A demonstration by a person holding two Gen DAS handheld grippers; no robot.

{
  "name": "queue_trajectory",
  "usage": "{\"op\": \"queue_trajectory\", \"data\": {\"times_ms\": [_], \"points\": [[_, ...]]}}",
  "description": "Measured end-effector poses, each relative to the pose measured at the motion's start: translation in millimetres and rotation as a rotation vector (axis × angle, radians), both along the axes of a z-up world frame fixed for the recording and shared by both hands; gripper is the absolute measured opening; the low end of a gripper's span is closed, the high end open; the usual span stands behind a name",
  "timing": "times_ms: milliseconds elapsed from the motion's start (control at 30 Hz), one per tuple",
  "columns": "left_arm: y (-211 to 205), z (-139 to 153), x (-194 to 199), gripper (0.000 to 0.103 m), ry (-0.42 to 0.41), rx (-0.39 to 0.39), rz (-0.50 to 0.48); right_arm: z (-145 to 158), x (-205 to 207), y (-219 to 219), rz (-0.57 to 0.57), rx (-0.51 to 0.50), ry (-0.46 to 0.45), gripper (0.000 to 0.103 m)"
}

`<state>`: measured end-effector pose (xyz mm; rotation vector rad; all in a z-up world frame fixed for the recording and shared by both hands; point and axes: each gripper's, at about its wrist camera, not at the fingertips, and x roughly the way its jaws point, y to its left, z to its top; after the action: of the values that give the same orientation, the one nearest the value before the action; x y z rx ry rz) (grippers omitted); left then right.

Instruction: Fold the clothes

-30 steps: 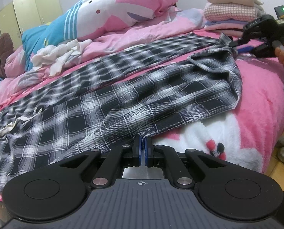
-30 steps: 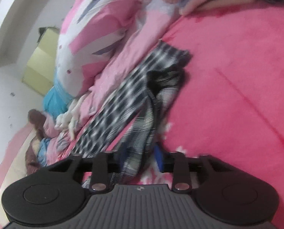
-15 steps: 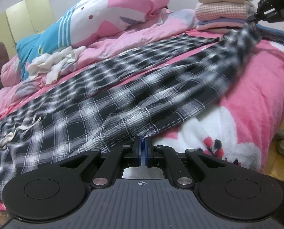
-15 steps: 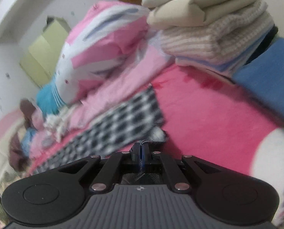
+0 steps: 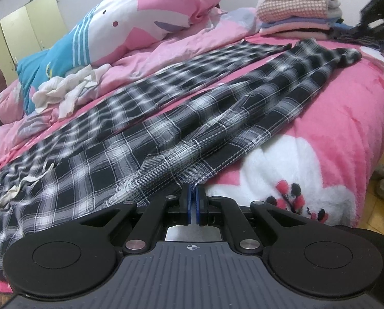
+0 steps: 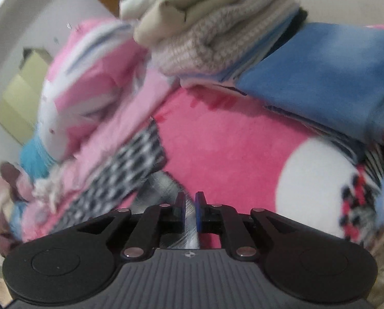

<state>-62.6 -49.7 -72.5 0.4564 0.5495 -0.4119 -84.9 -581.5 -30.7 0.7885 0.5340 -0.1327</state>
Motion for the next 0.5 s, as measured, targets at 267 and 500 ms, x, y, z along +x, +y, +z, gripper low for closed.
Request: {"op": "queue_trajectory", "data": {"times_ms": [267,500], "points": [[4.5,4.8,3.5,0.003,0.012,-0.038,0.017,-20.5,9.1,48.9,0.198,-0.081,0.166,0.021],[15.1,12.0,24.5,0.003,0.117,-0.171,0.103,-11.2,74.2,28.6,0.102,-0.02,0.017,0.021]]}}
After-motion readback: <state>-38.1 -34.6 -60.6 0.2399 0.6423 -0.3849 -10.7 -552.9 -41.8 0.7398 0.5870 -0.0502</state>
